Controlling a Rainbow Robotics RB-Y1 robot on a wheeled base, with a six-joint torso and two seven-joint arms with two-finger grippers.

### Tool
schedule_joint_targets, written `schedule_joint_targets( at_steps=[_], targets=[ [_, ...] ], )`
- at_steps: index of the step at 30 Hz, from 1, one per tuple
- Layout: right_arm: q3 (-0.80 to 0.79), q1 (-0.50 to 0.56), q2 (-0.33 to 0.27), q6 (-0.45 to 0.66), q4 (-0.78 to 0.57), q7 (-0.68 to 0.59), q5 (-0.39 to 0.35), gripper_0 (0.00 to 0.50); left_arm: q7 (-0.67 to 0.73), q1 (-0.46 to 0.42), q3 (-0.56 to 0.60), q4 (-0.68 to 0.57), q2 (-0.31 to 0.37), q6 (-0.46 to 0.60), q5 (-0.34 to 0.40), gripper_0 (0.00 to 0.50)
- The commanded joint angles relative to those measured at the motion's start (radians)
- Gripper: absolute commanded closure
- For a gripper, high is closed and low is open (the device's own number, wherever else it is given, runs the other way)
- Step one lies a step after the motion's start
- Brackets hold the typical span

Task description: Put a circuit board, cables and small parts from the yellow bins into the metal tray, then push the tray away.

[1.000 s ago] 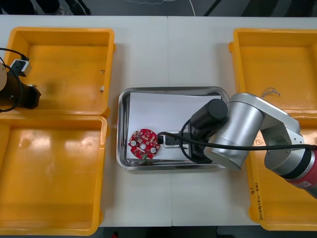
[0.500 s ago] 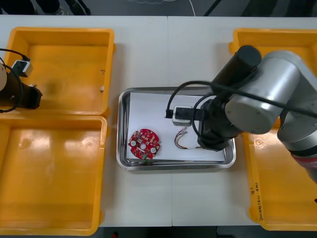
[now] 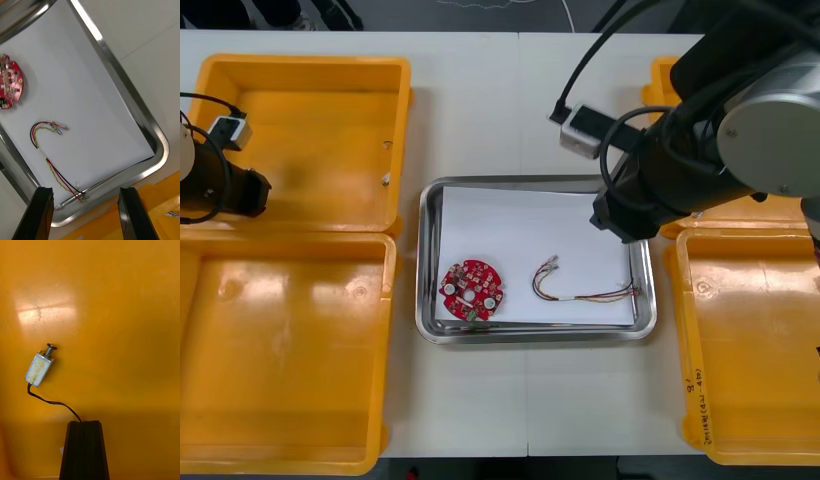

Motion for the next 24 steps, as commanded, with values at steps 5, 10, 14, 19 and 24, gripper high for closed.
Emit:
schedule_joint_targets(
  at_steps=[5,10,14,19,24],
  targets=[
    [-0.144,-0.046,-0.072,0.004,-0.031,-0.246,-0.028,0.000,0.045,0.013,0.002,-0.104,0.010,0.017,0.032,0.500],
    [-0.202,-0.046,-0.105,0.004,0.002,-0.356,-0.025,0.000,0.113,0.010,0.001,-0.151,0.005,0.040,0.045,0.500],
    [-0.263,-0.046,-0.128,0.004,0.078,-0.447,-0.022,0.000,0.174,-0.004,0.002,-0.196,-0.015,0.083,0.045,0.500],
    [-0.334,-0.053,-0.152,0.004,0.185,-0.487,-0.013,0.000,0.209,-0.029,0.001,-0.210,-0.050,0.095,0.045,0.500],
    [-0.387,-0.061,-0.169,0.004,0.272,-0.479,0.038,0.000,0.220,-0.047,0.001,-0.210,-0.082,0.095,0.031,0.500]
  ],
)
